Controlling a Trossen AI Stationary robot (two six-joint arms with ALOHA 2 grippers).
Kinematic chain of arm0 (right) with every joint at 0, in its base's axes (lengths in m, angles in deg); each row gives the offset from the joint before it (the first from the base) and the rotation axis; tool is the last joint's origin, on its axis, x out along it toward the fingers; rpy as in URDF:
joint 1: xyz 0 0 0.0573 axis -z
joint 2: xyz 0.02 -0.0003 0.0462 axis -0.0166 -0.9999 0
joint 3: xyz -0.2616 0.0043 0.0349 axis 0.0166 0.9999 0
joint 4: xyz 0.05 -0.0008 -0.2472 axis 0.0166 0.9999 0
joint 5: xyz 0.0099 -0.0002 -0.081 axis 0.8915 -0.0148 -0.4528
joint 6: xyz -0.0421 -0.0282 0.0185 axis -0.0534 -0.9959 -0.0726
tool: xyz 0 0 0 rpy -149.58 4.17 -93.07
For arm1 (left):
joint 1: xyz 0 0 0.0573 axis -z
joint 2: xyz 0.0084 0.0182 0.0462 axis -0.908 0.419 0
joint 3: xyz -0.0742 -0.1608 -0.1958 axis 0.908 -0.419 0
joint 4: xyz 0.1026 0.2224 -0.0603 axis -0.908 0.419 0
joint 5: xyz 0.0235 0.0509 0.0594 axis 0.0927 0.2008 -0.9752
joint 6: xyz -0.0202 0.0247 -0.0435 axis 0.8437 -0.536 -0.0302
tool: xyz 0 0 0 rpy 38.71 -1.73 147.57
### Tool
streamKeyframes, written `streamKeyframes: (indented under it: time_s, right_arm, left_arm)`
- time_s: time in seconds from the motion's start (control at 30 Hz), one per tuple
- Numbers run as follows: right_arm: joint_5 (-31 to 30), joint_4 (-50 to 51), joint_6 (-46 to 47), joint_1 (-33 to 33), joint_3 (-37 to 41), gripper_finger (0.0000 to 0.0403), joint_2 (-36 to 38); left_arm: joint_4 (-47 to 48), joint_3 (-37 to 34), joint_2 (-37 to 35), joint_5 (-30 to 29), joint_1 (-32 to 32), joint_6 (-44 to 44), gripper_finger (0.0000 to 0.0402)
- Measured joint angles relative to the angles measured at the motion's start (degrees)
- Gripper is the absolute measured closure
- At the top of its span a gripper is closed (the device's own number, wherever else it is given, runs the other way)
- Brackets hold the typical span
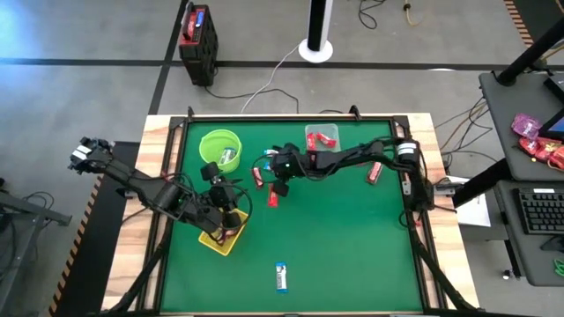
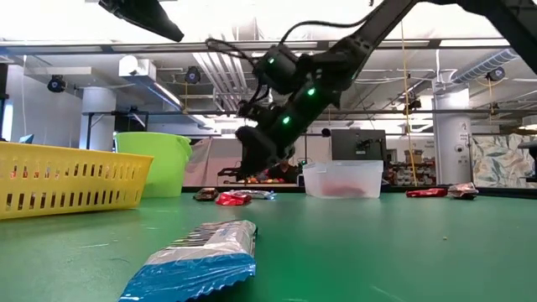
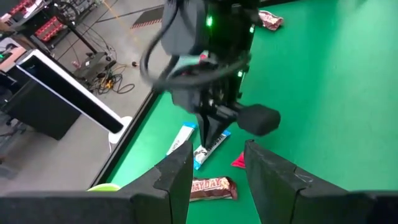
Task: Sort candy by brand, put in halloween buckets
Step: Put the white chocolate into the green bucket
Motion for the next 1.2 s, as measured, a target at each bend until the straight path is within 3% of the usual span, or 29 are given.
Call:
streamKeyframes:
  time_s: [0.2, 0.37, 0.57, 0.73, 0.9, 1.2]
  right_arm:
    - [-0.52, 4.20, 0.35, 0.20, -4.21, 0.0297, -2.71]
    - [-5.37, 5.50, -0.75, -0.05, -5.58, 0.0229, -2.24]
    - [-4.61, 11.26, 1.17, 1.43, -4.87, 0.0198, -2.46]
    - [-2.34, 16.38, 0.91, 1.32, -4.62, 0.0210, -2.21]
    - [8.01, 20.30, 0.88, 1.04, -4.62, 0.0263, -2.02]
    - [15.37, 35.83, -1.53, -3.97, -4.56, 0.0348, -2.06]
  left_arm:
    - [0.02, 0.00, -0.02, 0.00, 0.00, -1.05, 0.0275]
    - [0.07, -0.04, 0.00, -0.02, 0.00, -1.07, 0.0275]
    - [0.14, -0.25, 0.02, -0.01, 0.00, -1.07, 0.0275]
    - [0.17, -0.33, 0.02, -0.02, 0.00, -1.07, 0.0275]
    - [0.15, -0.33, 0.02, -0.02, 0.00, -1.07, 0.0275]
    - [0.08, -0.35, 0.50, 0.40, 0.01, -1.01, 0.0275]
